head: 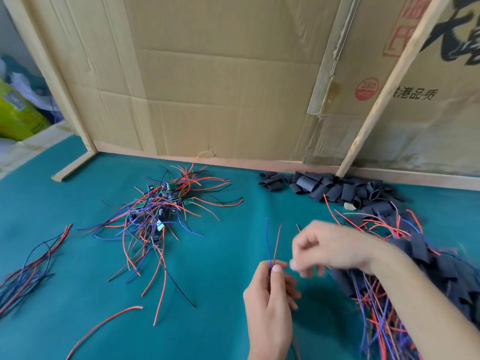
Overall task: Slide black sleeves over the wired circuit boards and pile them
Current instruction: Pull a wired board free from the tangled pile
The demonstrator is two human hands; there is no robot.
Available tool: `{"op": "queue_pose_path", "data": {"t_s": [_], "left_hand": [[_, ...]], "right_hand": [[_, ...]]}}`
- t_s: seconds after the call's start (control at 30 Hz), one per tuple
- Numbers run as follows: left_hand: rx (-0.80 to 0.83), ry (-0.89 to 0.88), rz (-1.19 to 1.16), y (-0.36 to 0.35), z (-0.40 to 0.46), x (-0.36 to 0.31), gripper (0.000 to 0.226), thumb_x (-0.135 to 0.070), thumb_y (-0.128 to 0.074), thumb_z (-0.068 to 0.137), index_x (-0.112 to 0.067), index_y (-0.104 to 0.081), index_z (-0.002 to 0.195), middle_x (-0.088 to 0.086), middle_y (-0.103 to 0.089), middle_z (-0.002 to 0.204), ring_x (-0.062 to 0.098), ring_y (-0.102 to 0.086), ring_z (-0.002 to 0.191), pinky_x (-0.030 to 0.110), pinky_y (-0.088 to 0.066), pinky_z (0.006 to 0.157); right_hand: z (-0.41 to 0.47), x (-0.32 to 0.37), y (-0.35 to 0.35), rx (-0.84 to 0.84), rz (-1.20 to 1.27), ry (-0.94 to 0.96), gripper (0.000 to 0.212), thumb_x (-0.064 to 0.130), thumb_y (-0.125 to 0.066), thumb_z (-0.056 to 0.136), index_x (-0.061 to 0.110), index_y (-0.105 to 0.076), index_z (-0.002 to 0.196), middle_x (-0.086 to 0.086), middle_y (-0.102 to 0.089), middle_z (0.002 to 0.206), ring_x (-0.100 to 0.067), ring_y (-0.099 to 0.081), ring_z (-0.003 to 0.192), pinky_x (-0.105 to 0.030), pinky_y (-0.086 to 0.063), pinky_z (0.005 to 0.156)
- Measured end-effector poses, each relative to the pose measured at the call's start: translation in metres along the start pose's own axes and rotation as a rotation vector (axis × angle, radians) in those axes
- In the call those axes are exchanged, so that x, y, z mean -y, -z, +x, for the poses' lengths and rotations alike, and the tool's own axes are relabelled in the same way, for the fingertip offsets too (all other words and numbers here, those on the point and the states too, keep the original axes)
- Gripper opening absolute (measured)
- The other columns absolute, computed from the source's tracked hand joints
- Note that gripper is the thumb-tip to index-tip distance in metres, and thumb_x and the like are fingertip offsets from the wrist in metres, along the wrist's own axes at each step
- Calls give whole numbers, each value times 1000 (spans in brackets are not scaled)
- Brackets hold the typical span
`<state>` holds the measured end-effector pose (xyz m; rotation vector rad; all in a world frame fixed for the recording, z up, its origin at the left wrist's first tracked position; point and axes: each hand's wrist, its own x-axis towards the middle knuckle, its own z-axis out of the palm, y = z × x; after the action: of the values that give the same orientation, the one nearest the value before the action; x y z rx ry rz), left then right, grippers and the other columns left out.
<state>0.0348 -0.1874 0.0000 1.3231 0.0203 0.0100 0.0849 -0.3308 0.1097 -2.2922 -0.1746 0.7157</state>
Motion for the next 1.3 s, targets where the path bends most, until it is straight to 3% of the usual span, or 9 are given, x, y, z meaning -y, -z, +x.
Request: {"op": "queue_pose_path", "data": {"t_s": [0.17, 0.33, 0.47, 0.63, 0.7, 0.8, 0.93, 1.17, 1.3], "left_hand": [[1, 14, -2, -1, -2, -6, 26, -9, -43, 108, -8, -65, 94, 9, -67, 66, 19, -57, 50, 25, -39, 42], [9, 19, 11, 0, -2, -9, 26, -6, -40, 108, -8, -64, 97, 8, -66, 65, 19, -57, 49, 24, -38, 41], [14, 26, 0, -2, -1, -9, 27, -5, -41, 108, -9, -64, 95, 8, -66, 64, 19, -56, 49, 24, -37, 40], [-20, 7, -5, -4, 1, -7, 26, -6, -41, 108, -12, -64, 98, 8, -69, 68, 17, -58, 51, 26, -41, 43], [-43, 0, -18, -5, 1, -7, 26, -5, -41, 108, -12, -65, 100, 7, -70, 70, 17, -60, 53, 27, -44, 45], [-62, -16, -4, -7, 2, -5, 26, -7, -42, 108, -14, -66, 101, 6, -70, 72, 18, -62, 56, 29, -47, 50], [-78, -56, 6, -8, 0, -4, 31, -18, -39, 110, -13, -66, 96, 6, -70, 72, 18, -63, 57, 29, -47, 50], [-109, -78, 106, -9, 0, 2, 39, -18, -39, 110, -8, -55, 76, 3, -66, 63, 19, -61, 52, 27, -46, 48], [-137, -95, 158, -7, 0, 5, 38, -22, -39, 110, -10, -52, 76, 4, -67, 63, 20, -62, 54, 27, -49, 51]], "right_hand": [[98, 2, 27, -489, -245, -104, 20, 24, -70, 87, 19, -73, 106, -7, -66, 112, -33, -74, 79, -38, -60, 70], [164, -8, 30, -480, -339, -280, 64, 40, -54, 98, 32, -35, 158, 1, -3, 172, -34, -61, 120, -42, -58, 90], [179, -17, 29, -551, -406, -311, 64, 47, -46, 102, 18, -34, 159, 4, -5, 174, -32, -43, 144, -42, -44, 104], [141, -18, 22, -864, -198, -223, 32, 33, -54, 100, 5, -64, 111, -13, -61, 127, -36, -57, 107, -42, -47, 84], [109, -18, 10, -1125, -98, -122, 21, 24, -58, 92, 9, -66, 79, -11, -63, 76, -38, -54, 80, -41, -41, 65], [54, -22, -12, -1333, 58, -66, 18, 28, -62, 80, 19, -71, 67, 7, -63, 59, -25, -55, 65, -32, -35, 62], [25, -32, -52, -1237, 324, -40, 18, 31, -70, 77, 19, -69, 63, 9, -66, 56, -15, -61, 61, -38, -53, 68], [30, -38, -82, -966, 812, 156, 30, 23, -76, 66, 5, -53, 65, -4, -55, 56, -14, -48, 55, -26, -42, 52], [19, -40, -74, -683, 902, 251, 39, 34, -85, 60, 10, -59, 78, -18, -75, 86, -18, -62, 69, -21, -48, 55]]}}
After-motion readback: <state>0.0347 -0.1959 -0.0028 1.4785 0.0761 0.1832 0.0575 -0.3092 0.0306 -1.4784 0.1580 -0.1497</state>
